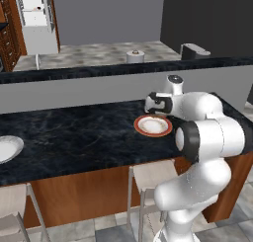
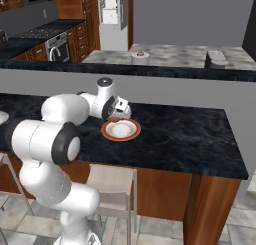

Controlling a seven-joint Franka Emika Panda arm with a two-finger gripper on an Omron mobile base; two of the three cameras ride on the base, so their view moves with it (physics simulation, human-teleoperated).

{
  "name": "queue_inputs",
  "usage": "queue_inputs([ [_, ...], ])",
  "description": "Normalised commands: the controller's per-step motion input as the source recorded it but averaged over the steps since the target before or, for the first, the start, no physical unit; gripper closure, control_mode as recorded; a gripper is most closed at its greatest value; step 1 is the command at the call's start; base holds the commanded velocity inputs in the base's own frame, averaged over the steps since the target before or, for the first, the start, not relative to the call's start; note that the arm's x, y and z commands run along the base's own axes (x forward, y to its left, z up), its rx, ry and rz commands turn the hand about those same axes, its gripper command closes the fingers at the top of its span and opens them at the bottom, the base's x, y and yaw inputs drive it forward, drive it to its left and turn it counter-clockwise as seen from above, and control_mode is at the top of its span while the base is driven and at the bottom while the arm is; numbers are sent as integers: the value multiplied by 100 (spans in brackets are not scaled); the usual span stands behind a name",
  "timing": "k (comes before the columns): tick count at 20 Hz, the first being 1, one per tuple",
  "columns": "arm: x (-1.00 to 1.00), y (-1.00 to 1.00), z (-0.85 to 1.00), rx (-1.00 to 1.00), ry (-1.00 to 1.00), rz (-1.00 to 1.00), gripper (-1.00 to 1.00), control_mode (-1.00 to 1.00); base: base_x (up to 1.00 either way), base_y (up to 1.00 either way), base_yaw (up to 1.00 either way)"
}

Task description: Transport the steak and onion to the fridge. Place the steak on the rack containing meat and place the onion on the rack containing the vegetable, ensuring meats and vegetables are on different racks.

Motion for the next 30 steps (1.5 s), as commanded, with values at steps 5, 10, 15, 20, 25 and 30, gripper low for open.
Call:
queue_inputs([
  [5,-68,0,86,2,-12,0,100,-100,0,0,0],
  [10,-71,0,92,5,0,0,100,-100,0,0,0],
  [15,-77,0,80,3,0,-1,100,-100,0,0,0],
  [20,-84,0,52,0,0,0,100,-100,0,0,0],
  [25,-76,0,31,0,0,0,100,-100,0,0,0],
  [30,-68,0,26,0,0,0,100,-100,0,0,0],
])
